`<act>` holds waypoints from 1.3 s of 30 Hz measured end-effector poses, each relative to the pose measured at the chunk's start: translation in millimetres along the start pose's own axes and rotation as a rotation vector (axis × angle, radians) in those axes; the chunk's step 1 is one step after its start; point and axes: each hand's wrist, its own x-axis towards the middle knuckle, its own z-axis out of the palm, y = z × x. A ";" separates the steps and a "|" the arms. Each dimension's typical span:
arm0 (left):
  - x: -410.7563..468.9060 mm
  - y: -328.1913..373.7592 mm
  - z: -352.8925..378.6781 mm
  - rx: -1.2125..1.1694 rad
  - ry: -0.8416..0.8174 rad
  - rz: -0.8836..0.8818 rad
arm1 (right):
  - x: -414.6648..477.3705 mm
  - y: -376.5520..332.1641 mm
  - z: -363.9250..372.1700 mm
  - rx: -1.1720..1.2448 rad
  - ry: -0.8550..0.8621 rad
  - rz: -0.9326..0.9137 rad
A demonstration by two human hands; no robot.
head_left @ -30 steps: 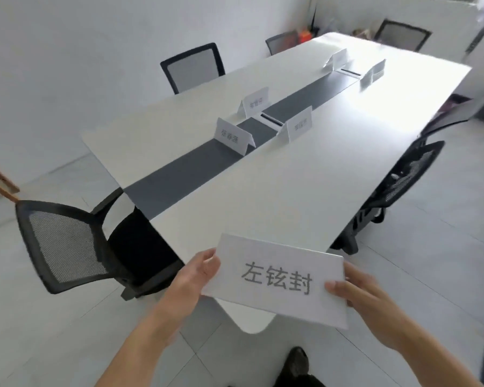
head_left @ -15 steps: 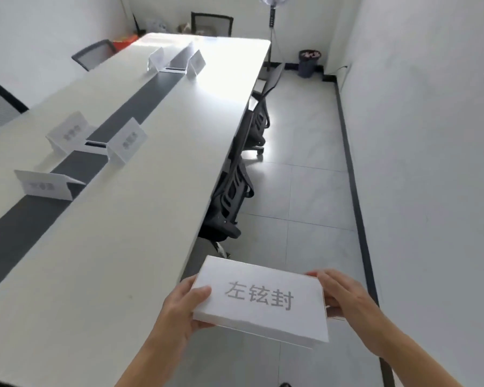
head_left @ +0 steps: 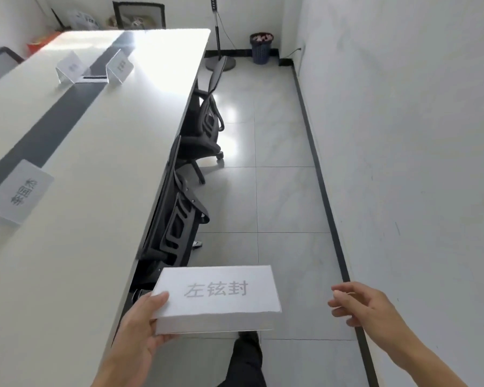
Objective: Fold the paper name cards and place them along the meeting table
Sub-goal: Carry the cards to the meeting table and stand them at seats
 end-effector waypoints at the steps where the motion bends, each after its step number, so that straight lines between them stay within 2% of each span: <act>1: 22.9 13.3 12.3 -0.005 -0.009 0.007 | 17.6 -9.6 -4.2 0.011 0.014 0.006; 11: 225.7 190.0 164.2 0.081 -0.157 0.091 | 171.0 -125.6 -71.9 0.165 0.233 -0.007; 16: 316.3 240.3 234.1 0.072 -0.217 0.090 | 267.2 -165.2 -107.6 0.232 0.269 -0.005; 22: 425.3 298.1 324.0 0.045 -0.179 0.098 | 427.4 -223.1 -166.5 0.244 0.261 -0.022; 29: 525.3 378.1 391.5 -0.039 -0.077 0.130 | 602.3 -360.0 -219.0 0.176 0.122 -0.142; 33: 593.8 412.2 416.6 -0.102 0.015 0.124 | 699.6 -422.3 -228.2 0.154 0.070 -0.184; 39: 735.8 491.3 450.3 -0.095 0.073 0.143 | 845.1 -484.8 -220.5 0.132 0.048 -0.114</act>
